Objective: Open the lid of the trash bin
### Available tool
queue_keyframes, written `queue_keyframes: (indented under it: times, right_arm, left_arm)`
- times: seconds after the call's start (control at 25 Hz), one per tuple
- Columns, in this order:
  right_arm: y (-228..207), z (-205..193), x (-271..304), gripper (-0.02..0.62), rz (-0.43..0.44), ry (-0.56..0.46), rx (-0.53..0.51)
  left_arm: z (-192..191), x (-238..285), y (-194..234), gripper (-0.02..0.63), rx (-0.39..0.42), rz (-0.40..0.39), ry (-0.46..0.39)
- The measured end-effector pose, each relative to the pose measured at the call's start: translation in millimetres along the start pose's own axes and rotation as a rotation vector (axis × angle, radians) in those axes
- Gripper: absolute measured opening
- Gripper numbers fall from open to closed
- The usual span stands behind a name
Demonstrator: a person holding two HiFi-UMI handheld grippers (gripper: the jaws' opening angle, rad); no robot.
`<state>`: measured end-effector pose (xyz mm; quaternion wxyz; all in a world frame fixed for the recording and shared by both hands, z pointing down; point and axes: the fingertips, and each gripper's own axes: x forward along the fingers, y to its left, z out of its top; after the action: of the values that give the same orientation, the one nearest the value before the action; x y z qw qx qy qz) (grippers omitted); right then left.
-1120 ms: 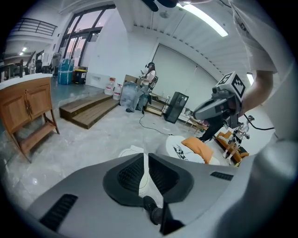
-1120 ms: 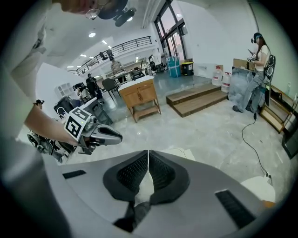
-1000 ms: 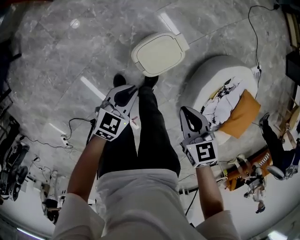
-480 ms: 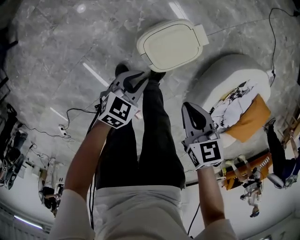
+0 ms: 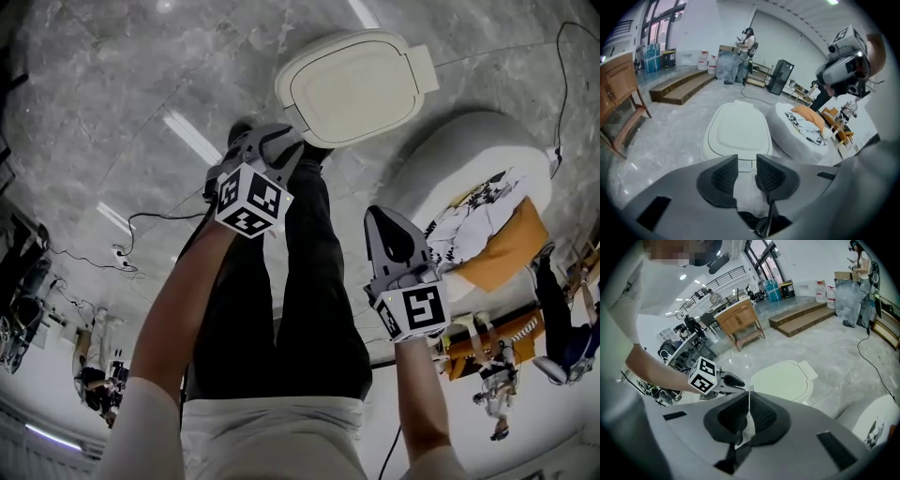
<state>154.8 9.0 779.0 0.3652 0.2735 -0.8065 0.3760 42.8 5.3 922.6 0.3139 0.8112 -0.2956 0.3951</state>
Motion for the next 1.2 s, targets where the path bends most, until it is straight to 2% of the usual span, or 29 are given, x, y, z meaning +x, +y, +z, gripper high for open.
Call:
queue_keyframes:
  times: [0.24,0.72,1.04,1.2]
  right_arm:
    - [-7,-10,8,0.031,0.008,0.014,0.006]
    - [-15,-15,19,0.031,0.0,0.015,0.038]
    - [-2,-7,19,0.031,-0.003,0.006,0.019]
    - [3,-2,12,0.031,-0.014,-0.003,0.006]
  left_arm:
    - [-15,22,12,0.117,0.008,0.063,0.054]
    - [-34,49,23,0.117,0.062,0.094,0.135]
    - [-35,52,24,0.114,0.019,0.11,0.154]
    - [-32,51,21,0.121,0.01,0.089,0.158]
